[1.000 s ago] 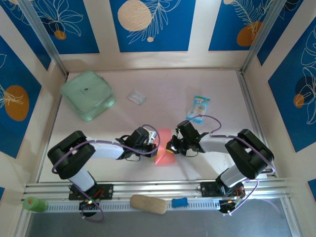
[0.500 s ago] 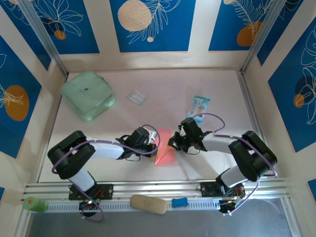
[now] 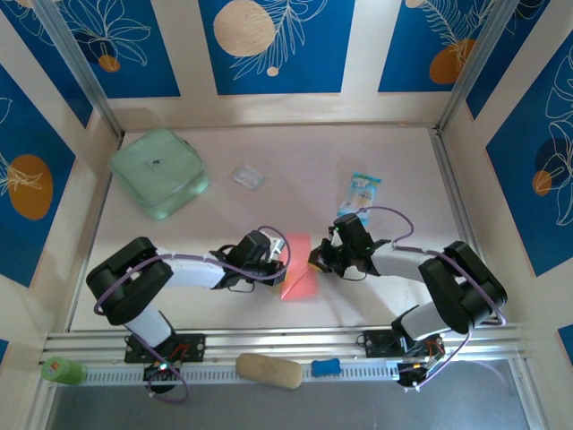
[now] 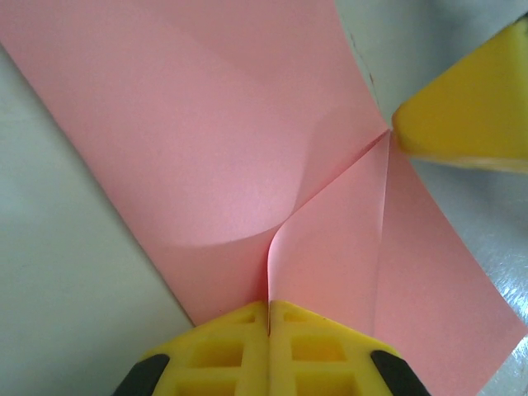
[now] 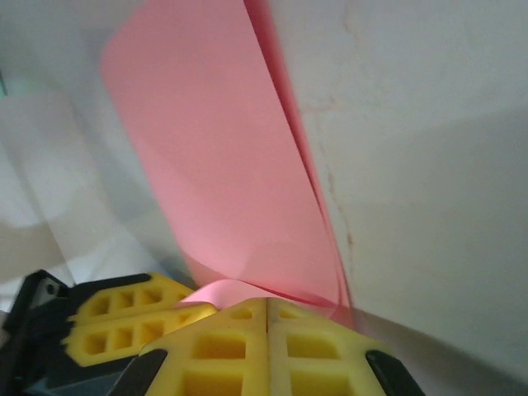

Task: Fold a paper plane with a square sheet of paper (pick it up from the middle)
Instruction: Fold the triangle at the bottom-center of the table.

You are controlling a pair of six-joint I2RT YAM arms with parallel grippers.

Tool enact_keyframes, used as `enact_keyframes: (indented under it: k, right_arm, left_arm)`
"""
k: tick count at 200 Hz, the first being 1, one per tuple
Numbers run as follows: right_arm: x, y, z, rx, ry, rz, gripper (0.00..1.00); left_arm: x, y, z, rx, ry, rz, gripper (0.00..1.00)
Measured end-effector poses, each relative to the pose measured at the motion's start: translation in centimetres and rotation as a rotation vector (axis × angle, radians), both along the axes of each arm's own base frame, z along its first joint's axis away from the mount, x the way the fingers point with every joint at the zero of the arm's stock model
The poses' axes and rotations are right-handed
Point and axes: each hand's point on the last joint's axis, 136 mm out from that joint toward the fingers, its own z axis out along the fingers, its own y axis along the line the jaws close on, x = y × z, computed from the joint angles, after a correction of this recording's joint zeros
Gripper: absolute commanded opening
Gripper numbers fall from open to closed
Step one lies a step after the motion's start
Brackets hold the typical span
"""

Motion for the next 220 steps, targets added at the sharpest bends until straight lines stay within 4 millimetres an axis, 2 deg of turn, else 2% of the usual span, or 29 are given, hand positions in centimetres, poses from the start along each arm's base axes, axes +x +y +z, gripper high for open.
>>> enact_keyframes:
  k: [24, 54, 99, 115, 138, 157, 186, 220]
  right_arm:
    - [0.3, -0.1, -0.1, -0.001, -0.002, -0.001, 0.02]
    - [-0.2, -0.3, -1.9, -0.029, 0.055, 0.002, 0.01]
    - [-0.3, -0.6, -1.6, -0.044, 0.052, -0.001, 0.02]
    - [-0.6, -0.6, -0.7, -0.047, 0.042, 0.010, 0.03]
    - [-0.5, 0.7, 1.2, -0.021, -0.006, 0.047, 0.03]
    - [-1.0, 2.1, 1.9, -0.004, -0.024, 0.087, 0.02]
    - [-2.4, 3.5, 1.3, -0.004, -0.002, 0.132, 0.02]
    - [-3.2, 3.4, -0.2, -0.018, 0.029, 0.131, 0.02]
  left_arm:
    - [0.0, 0.0, 0.0, 0.000, 0.000, 0.000, 0.00]
    - [0.0, 0.0, 0.0, 0.000, 0.000, 0.000, 0.00]
    - [0.0, 0.0, 0.0, 0.002, -0.001, -0.002, 0.00]
    - [0.0, 0.0, 0.0, 0.002, -0.001, -0.003, 0.00]
    - [0.0, 0.0, 0.0, 0.002, -0.002, -0.004, 0.00]
    - [0.0, 0.0, 0.0, 0.003, -0.003, -0.004, 0.00]
    - [0.0, 0.0, 0.0, 0.003, -0.003, -0.005, 0.00]
    - [0.0, 0.0, 0.0, 0.002, -0.003, -0.005, 0.00]
